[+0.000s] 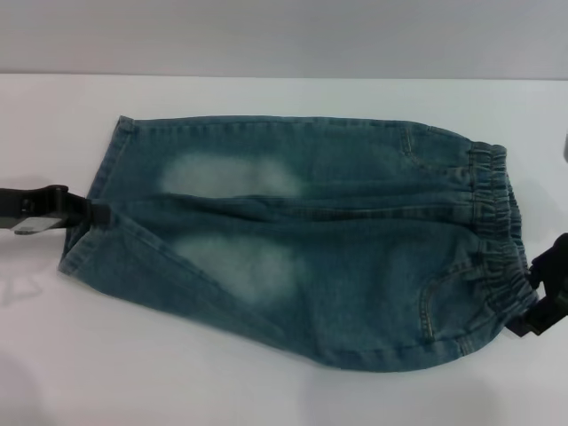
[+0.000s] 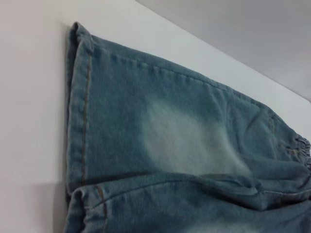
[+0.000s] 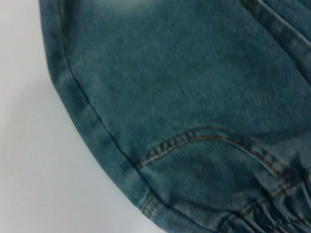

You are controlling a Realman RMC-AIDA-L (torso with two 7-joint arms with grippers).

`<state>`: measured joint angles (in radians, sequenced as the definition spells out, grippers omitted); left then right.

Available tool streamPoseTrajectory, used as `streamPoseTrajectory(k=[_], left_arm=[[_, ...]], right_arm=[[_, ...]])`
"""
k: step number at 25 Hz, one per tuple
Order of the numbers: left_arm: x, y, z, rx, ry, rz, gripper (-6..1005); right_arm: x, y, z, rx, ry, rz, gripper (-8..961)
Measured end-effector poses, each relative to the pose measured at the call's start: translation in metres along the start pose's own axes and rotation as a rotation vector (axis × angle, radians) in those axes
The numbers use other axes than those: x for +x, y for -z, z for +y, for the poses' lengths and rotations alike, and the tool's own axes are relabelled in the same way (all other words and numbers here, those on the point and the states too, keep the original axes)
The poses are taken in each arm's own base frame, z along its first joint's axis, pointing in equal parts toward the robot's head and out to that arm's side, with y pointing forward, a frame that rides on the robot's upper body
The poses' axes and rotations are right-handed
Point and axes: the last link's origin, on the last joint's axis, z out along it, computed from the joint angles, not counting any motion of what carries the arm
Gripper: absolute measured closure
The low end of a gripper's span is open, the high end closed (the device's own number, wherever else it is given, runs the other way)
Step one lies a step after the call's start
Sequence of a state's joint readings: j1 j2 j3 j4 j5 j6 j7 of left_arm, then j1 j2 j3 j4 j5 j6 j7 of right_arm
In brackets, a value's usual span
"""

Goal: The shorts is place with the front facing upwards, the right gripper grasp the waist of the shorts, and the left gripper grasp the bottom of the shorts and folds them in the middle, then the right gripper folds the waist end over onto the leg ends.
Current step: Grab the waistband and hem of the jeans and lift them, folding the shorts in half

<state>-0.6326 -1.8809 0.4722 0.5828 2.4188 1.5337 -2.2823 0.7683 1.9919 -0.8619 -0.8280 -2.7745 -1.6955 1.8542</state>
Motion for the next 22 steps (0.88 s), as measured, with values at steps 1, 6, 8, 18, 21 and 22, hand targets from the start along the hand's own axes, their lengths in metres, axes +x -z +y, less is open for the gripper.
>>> streamPoseTrajectory(k=[1,6,8,18,21,22], left_arm=[[0.000,0.000,0.000,0.000,0.000,0.000,883],[0.008,0.004,0.001,0.016,-0.021,0.016,880],[0.009,0.004,0.001,0.021,-0.023,0.021,878],[0.014,0.007,0.002,0.015,-0.027,0.041,871],[0.015,0.008,0.002,0.014,-0.034,0.046,869],[0.015,0.008,0.002,0.014,-0.034,0.046,869]], right_arm=[[-0.001,0.001,0.000,-0.002,0.002,-0.001,274],[-0.003,0.004,0.002,-0.015,0.008,0.000,278],[-0.003,0.004,0.002,-0.017,0.011,0.002,279],[-0.005,0.000,0.002,-0.009,0.034,0.000,360],[-0.004,-0.002,0.002,-0.008,0.045,-0.002,471],[-0.003,-0.003,0.002,-0.008,0.048,-0.002,508]])
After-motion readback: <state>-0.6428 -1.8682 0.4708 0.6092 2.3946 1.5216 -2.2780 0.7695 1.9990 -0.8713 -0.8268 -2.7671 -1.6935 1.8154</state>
